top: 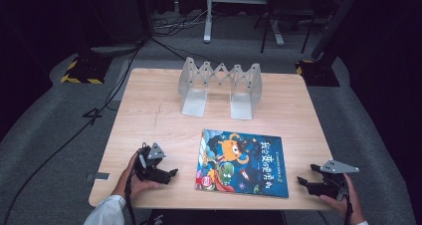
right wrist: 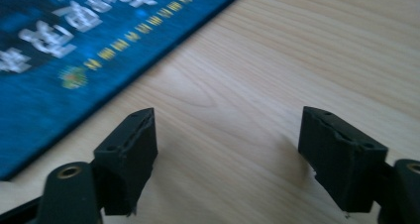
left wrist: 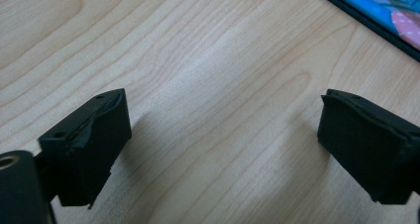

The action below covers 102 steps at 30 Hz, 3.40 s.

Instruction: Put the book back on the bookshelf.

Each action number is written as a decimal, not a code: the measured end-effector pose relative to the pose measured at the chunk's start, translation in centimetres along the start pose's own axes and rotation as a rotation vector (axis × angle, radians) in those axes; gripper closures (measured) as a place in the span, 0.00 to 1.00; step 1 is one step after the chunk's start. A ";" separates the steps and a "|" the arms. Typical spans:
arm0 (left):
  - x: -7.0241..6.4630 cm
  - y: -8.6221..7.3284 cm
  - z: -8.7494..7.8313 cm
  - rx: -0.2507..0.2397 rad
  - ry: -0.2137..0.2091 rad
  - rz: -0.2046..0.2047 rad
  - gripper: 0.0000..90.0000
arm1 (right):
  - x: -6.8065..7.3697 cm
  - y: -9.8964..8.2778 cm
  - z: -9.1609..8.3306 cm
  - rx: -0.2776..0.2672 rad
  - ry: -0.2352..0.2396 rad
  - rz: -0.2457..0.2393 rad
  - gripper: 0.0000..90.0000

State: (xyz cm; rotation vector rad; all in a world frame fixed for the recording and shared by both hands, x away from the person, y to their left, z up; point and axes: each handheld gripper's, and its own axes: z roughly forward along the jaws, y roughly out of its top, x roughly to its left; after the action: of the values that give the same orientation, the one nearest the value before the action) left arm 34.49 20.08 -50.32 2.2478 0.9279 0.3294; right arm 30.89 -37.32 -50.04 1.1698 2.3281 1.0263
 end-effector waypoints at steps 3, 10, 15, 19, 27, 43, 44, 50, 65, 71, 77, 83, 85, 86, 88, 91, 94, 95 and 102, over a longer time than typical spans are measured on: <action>0.0 0.3 0.1 -0.011 -0.021 0.009 0.18 | 0.9 0.2 0.0 -0.006 0.022 -0.024 0.25; -0.6 2.7 1.5 -0.027 -0.061 0.048 0.18 | 4.1 0.7 -0.3 -0.015 0.075 -0.086 0.25; -1.3 5.1 3.1 -0.039 -0.114 0.081 0.18 | 5.7 0.6 -0.1 0.000 0.093 -0.115 0.25; -1.5 6.4 4.2 -0.070 -0.136 0.116 0.18 | 6.4 0.6 0.2 0.008 0.121 -0.132 0.25; -0.6 9.3 6.9 -0.068 -0.124 0.144 0.18 | 7.1 0.7 1.0 0.039 0.129 -0.165 0.22; 1.4 13.5 11.6 -0.021 -0.233 0.138 0.17 | 4.1 0.9 1.0 0.042 0.073 -0.107 0.21; 1.4 13.5 11.7 -0.016 -0.255 0.142 0.17 | 3.9 0.9 1.0 0.041 0.066 -0.098 0.22; 0.0 13.0 11.3 -0.003 -0.321 0.201 0.18 | 3.0 1.1 1.2 0.040 0.059 -0.092 0.22; -1.7 9.0 7.8 0.003 -0.304 0.190 0.15 | 4.0 3.3 3.5 0.047 0.111 -0.149 0.21; -1.8 6.2 5.2 0.016 -0.305 0.194 0.15 | 4.0 4.5 4.7 0.052 0.109 -0.144 0.24; -2.2 3.9 3.0 0.020 -0.301 0.188 0.16 | 4.1 5.7 6.0 0.055 0.066 -0.106 0.24; -2.5 2.7 1.9 0.028 -0.299 0.189 0.17 | 4.2 6.8 7.1 0.057 0.035 -0.076 0.24; -2.6 2.3 1.5 0.034 -0.302 0.193 0.17 | 4.2 7.2 7.6 0.049 0.018 -0.059 0.23; -2.7 2.0 1.2 0.034 -0.303 0.194 0.17 | 4.3 7.3 7.8 0.045 0.009 -0.050 0.23; -2.8 1.5 0.8 0.025 -0.306 0.189 0.18 | 4.4 7.8 8.4 0.038 -0.017 -0.030 0.24; -3.1 0.8 0.3 0.017 -0.301 0.178 0.19 | 5.0 8.4 8.9 0.038 -0.046 -0.045 0.27; -3.4 0.5 0.0 0.010 -0.292 0.169 0.21 | 5.8 8.4 8.8 0.037 -0.077 -0.039 0.30; -3.6 0.3 -0.1 0.008 -0.283 0.162 0.21 | 6.4 8.3 8.7 0.038 -0.070 -0.039 0.30; -5.3 -0.6 -0.8 0.001 -0.262 0.164 0.23 | 10.5 7.1 7.3 0.046 0.004 -0.145 0.30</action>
State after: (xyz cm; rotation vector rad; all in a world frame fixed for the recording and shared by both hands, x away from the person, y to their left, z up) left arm 30.05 17.08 -50.02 2.3048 0.6093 0.1018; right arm 32.66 -22.78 -49.63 0.9995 2.4116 0.9297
